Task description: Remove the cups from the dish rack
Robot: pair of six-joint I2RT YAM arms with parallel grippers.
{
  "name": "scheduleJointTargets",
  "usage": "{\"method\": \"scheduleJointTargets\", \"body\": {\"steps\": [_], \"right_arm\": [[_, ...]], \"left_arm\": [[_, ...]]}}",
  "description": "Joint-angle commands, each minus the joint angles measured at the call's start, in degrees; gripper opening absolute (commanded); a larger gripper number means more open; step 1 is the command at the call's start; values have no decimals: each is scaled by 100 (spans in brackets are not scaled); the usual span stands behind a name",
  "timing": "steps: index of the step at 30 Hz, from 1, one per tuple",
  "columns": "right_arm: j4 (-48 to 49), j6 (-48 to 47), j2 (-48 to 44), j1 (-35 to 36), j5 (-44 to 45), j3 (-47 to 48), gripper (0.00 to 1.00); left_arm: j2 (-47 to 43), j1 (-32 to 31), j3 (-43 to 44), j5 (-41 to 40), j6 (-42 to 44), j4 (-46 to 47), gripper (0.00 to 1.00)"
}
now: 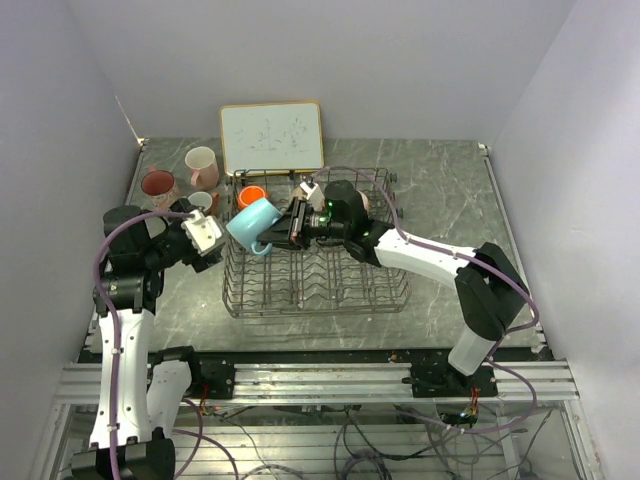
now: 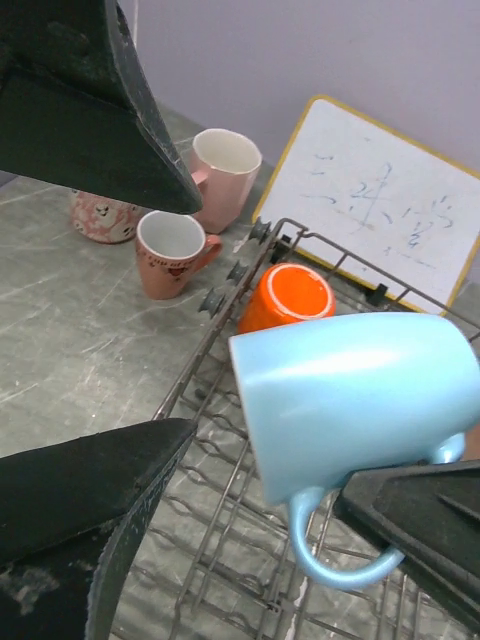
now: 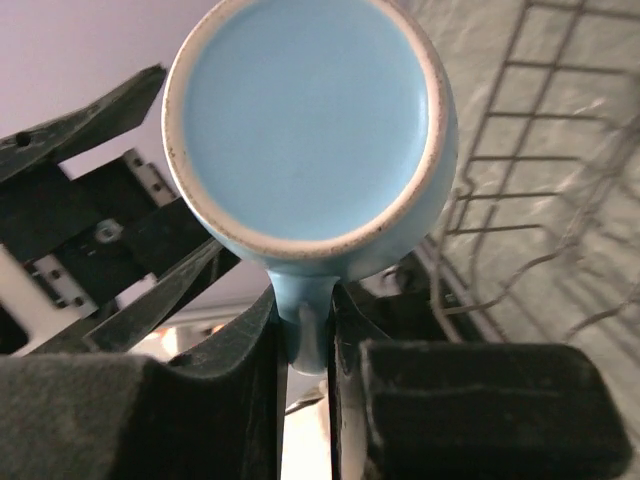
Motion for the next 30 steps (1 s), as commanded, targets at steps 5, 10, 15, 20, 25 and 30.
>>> {"method": "scheduleJointTargets", "body": {"steps": [5, 10, 15, 20, 25, 30], "right_arm": [[3066, 2041, -169, -29, -990, -345, 0], [3385, 2341, -156, 20, -1032, -397, 0], [3330, 2362, -71, 140, -1073, -357, 0], [3537, 2520, -37, 219, -1058, -454, 0], [3983, 2871, 199, 408, -1128, -317, 0], [4494, 3291, 506, 626, -1173, -134, 0]], "left_arm": [[-132, -37, -62, 599, 425, 322, 91], [-132, -36, -34, 635, 244, 422, 89], [-178, -41, 59, 720, -435, 1000, 85], [-112, -44, 298, 805, -547, 863, 83], [-72, -66, 273, 911, -818, 1041, 77], [-43, -93, 332, 954, -905, 1050, 58]]}}
